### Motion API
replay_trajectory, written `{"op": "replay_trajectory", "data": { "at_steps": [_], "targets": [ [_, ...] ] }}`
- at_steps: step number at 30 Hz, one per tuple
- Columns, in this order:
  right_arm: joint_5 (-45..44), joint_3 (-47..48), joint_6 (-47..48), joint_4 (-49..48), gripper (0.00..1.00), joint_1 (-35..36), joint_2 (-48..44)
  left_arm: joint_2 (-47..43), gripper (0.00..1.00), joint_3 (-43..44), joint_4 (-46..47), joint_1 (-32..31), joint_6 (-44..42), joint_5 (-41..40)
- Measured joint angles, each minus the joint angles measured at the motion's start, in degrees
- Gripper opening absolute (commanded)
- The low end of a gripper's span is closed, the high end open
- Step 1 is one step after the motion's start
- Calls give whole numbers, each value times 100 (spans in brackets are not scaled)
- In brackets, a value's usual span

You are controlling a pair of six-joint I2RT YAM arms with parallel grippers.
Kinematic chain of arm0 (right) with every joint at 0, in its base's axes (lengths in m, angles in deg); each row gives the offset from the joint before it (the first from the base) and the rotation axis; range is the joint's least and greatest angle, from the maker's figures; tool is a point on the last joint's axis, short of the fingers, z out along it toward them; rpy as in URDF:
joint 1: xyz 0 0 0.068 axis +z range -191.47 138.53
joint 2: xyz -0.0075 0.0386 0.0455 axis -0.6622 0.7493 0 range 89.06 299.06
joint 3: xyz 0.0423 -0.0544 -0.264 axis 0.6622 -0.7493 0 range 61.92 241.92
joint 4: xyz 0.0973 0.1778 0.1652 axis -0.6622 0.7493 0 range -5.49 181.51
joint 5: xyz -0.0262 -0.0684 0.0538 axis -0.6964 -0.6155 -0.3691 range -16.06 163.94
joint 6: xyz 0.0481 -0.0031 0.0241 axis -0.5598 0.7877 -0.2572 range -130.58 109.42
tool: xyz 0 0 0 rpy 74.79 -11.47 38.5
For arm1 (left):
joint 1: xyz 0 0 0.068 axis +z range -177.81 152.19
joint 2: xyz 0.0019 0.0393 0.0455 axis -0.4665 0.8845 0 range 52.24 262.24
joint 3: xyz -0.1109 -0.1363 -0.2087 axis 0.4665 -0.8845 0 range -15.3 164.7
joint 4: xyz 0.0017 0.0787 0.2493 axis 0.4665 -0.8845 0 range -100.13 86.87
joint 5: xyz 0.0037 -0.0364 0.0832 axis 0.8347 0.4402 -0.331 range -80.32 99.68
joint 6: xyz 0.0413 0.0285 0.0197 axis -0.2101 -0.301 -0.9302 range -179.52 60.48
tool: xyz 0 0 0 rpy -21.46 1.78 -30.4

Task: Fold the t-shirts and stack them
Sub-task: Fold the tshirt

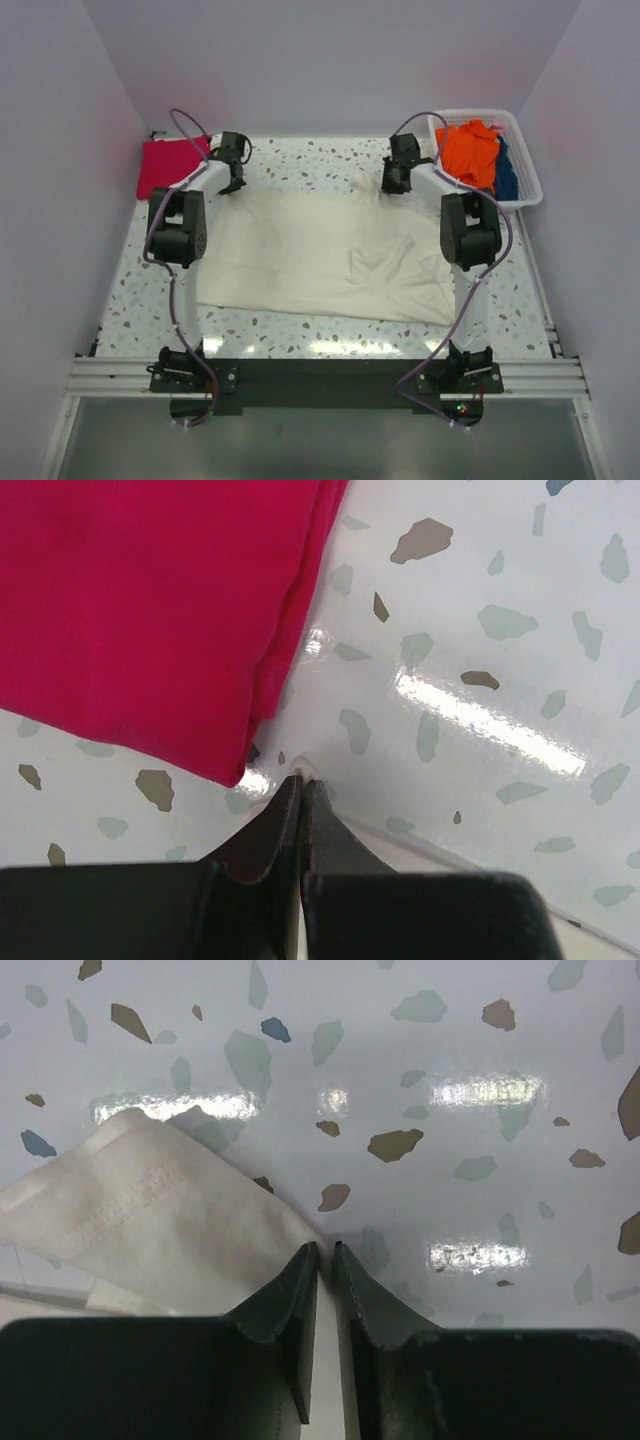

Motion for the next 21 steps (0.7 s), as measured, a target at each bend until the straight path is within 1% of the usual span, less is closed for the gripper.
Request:
{"op": "replay_trajectory", "data": {
  "at_steps": [1,2,4,6,21],
  "targets": [
    [20,0,-17,4,12,-9,0,-9,0,-20,35,7,0,31],
    [59,0,-55,11,7,-22,0,-20,0,-39,66,13,0,52],
    [131,15,-90,35,3,-35,0,-39,0,-74,120,24,0,98],
    [164,52,-105,105,0,-50,0,-42,0,-85,160,33,4,142],
    [264,181,-205,232,0,-216,-63,-52,0,-50,422,133,2,474]
  ]
}}
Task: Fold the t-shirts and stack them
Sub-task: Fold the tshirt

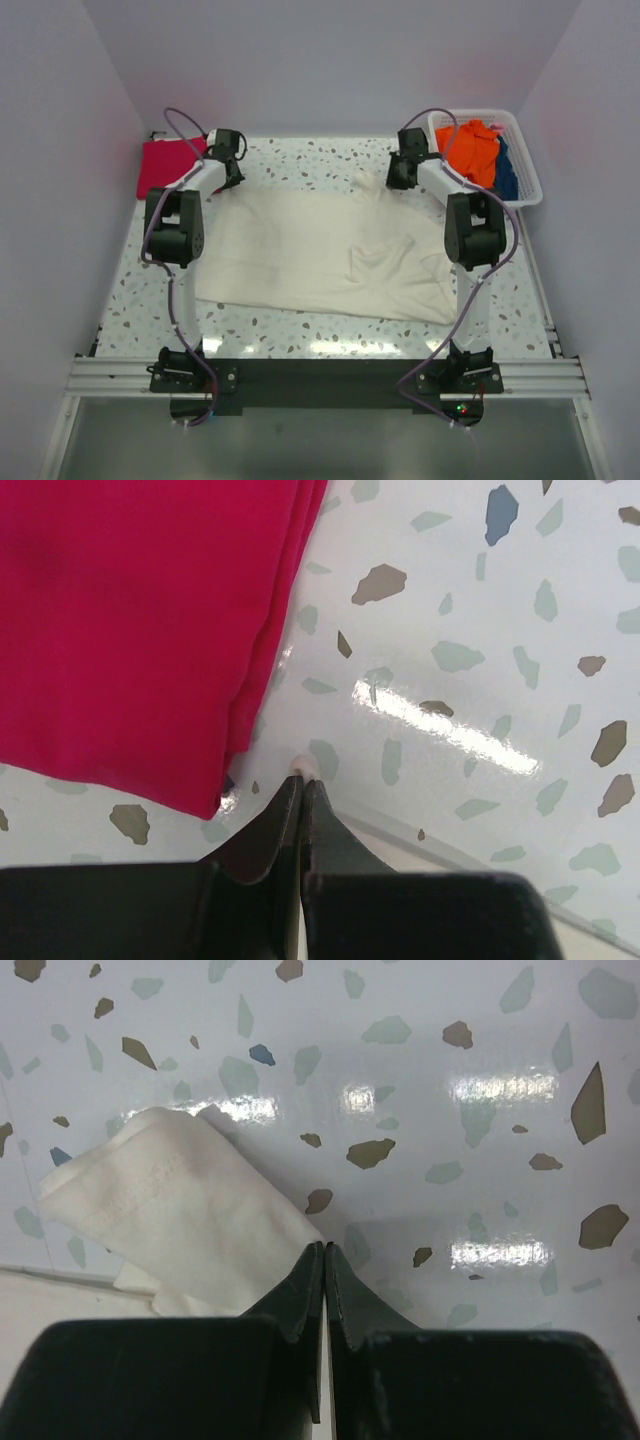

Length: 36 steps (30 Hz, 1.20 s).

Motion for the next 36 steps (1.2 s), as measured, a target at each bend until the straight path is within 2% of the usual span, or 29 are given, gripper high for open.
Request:
{"op": "replay_trajectory", "data": {
  "at_steps": [16,26,36],
  "targets": [
    [-9,304,2,11,0,-76,-555,-15,0,319,146,232,-4,317],
    [-35,-892,-114,-33,0,-76,-1738,-820,0,-343,262,302,140,470],
    [-17,-2640,-442,-197,0,-70,-3193,-1707,0,-1565,444,369,400,592]
  ]
}}
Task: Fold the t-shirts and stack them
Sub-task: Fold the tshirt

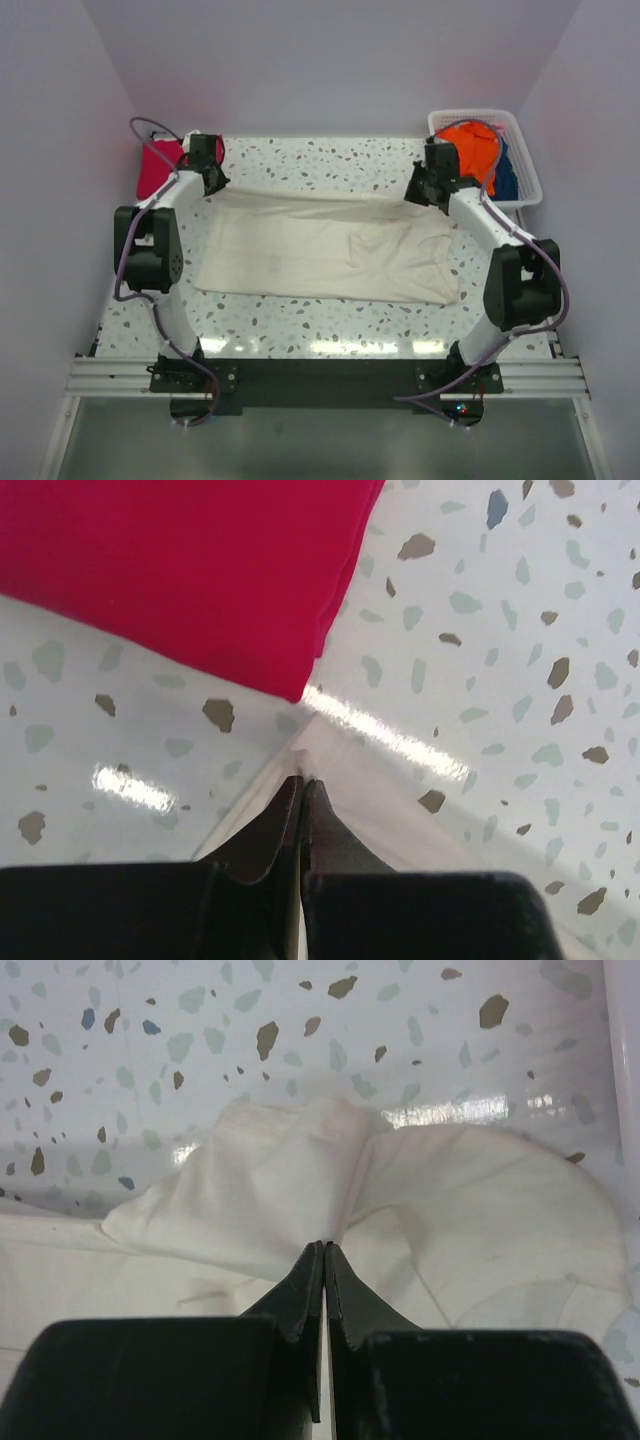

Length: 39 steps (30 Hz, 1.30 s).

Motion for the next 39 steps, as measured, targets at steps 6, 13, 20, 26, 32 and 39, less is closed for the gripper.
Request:
{"op": "replay_trajectory", "data": {
  "at_steps": [6,13,20,26,32,39],
  "targets": [
    [28,-935,-188,-39,0,72,-780,-560,0,-820,33,31,144,79],
    [13,-1670,-315,-44,0,192,-1580,-1248,0,-1469,81,63,264,94],
    [4,-2162,-378,-33,0,234,-2092,-1762,0,-2098,127,70,494,92],
    [0,-2553,-437,-44,3,321,-2323,-2225,3,-2603,136,81,643,63],
    [9,-3023,-507,-92,20,380,-2358,-2931,31,-3504,227,87,920,15],
    [-33,-3169,-459,-26,49,380,-2684,-3501,62,-3998,188,162,1198,-61]
  ]
}}
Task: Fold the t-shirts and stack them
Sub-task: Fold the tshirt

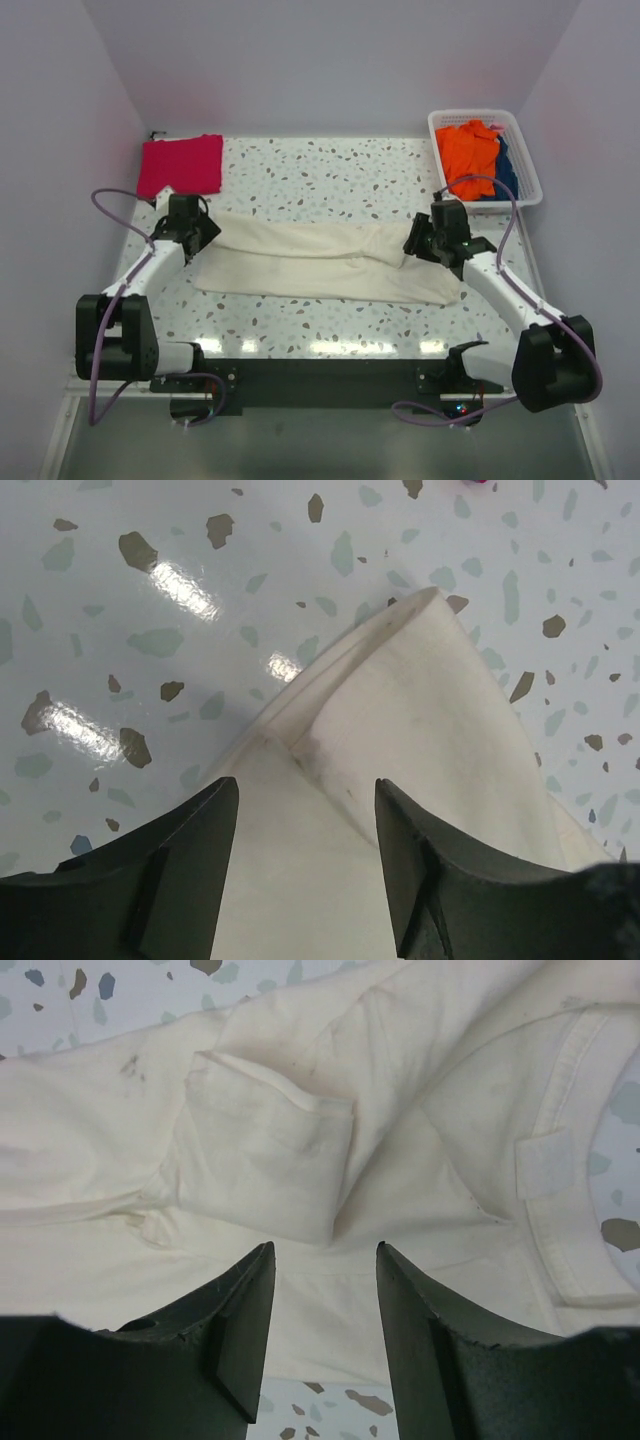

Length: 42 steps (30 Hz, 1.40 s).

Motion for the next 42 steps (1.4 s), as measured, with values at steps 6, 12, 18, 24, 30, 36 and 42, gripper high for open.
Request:
{"op": "replay_trajectory", "data": {
  "at_steps": [6,12,18,24,30,36,42],
  "targets": [
    [-122,575,212,79,50,0,382,-136,55,61,26,0,-35,352],
    [-308,1488,476,103,51,87,1541,-131,53,107,24,0,-214,721],
    [-765,2221,684,151,59,590,2385,-90,52,116,24,0,-326,1021],
    [-883,2380,800,118,61,824,2822,22,52,243,15,0,-413,1309],
    [-870,2378,870,111,51,809,2938,44,52,466,22,-2,-525,1569],
    [-743,2299,881,13,40,831,2938,118,52,525,22,-2,-616,1709],
    [-507,1956,863,-57,19,837,2931,188,52,525,24,-2,-669,1851]
  ]
}}
